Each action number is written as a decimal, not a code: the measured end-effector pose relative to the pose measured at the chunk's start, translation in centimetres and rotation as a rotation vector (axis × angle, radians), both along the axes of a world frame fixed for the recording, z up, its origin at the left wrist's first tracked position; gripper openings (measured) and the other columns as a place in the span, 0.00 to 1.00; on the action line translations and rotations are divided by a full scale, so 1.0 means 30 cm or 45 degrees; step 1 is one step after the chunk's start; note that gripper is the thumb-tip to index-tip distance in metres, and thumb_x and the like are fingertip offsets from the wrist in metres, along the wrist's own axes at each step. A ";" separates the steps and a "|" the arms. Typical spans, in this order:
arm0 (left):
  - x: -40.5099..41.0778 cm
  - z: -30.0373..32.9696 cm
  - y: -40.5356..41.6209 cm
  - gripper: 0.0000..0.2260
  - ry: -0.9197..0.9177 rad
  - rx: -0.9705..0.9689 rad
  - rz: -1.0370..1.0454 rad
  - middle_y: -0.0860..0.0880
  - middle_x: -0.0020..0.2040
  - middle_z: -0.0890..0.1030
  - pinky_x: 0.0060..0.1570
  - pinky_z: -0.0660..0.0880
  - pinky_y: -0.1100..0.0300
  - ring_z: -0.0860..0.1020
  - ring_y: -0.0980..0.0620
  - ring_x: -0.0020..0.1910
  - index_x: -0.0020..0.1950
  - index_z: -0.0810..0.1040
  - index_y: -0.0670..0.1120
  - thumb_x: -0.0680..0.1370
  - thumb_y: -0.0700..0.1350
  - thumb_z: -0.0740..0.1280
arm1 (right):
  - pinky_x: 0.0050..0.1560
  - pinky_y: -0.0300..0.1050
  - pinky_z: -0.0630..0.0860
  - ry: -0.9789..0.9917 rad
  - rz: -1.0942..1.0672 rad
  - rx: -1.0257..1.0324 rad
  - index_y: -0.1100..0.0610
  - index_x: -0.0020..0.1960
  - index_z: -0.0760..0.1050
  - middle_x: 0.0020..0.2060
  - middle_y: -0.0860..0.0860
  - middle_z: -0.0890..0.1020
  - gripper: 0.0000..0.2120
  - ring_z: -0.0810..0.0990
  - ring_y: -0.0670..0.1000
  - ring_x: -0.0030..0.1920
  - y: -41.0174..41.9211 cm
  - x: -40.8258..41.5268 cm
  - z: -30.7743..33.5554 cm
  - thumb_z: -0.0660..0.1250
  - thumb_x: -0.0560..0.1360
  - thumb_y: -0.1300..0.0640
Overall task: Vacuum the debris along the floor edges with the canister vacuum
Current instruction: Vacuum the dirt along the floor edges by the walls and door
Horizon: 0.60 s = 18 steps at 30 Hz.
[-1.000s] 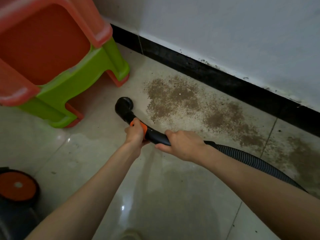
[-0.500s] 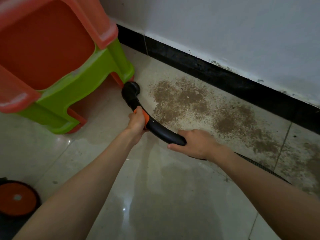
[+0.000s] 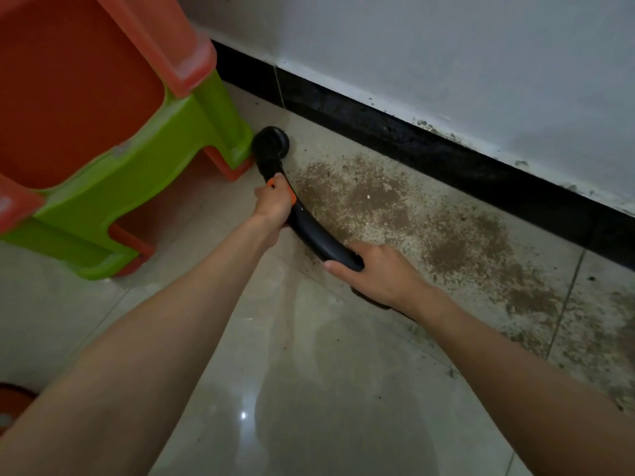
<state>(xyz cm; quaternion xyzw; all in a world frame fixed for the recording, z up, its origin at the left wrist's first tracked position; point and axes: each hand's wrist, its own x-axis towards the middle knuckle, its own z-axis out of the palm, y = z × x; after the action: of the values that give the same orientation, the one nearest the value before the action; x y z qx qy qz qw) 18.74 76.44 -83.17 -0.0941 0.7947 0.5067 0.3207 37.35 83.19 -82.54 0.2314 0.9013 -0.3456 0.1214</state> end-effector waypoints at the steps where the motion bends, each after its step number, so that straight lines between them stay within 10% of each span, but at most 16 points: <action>1: -0.018 -0.001 0.008 0.24 0.021 -0.008 -0.003 0.40 0.63 0.73 0.51 0.75 0.52 0.75 0.43 0.58 0.73 0.60 0.41 0.82 0.55 0.52 | 0.39 0.45 0.72 0.003 -0.007 -0.022 0.53 0.53 0.72 0.41 0.52 0.80 0.22 0.79 0.53 0.42 0.003 0.003 -0.003 0.61 0.75 0.34; 11: -0.071 0.064 0.049 0.21 0.043 0.367 0.173 0.44 0.60 0.75 0.49 0.73 0.56 0.75 0.49 0.53 0.70 0.65 0.41 0.83 0.52 0.56 | 0.44 0.47 0.74 0.243 -0.186 0.254 0.52 0.61 0.73 0.42 0.52 0.80 0.22 0.80 0.57 0.44 0.041 -0.088 0.034 0.62 0.76 0.37; 18: -0.135 0.143 0.042 0.08 0.175 0.371 0.172 0.48 0.47 0.79 0.49 0.78 0.56 0.79 0.48 0.50 0.50 0.72 0.45 0.83 0.48 0.57 | 0.41 0.51 0.80 0.371 -0.291 -0.137 0.52 0.51 0.78 0.39 0.52 0.82 0.19 0.81 0.52 0.40 0.099 -0.371 0.094 0.63 0.75 0.36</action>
<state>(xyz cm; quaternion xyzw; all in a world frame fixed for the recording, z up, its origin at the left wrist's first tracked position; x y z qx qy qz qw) 14.69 77.69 -78.89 -0.0648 0.7249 0.6420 0.2411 26.21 86.17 -79.71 0.2731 0.8574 -0.4346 -0.0383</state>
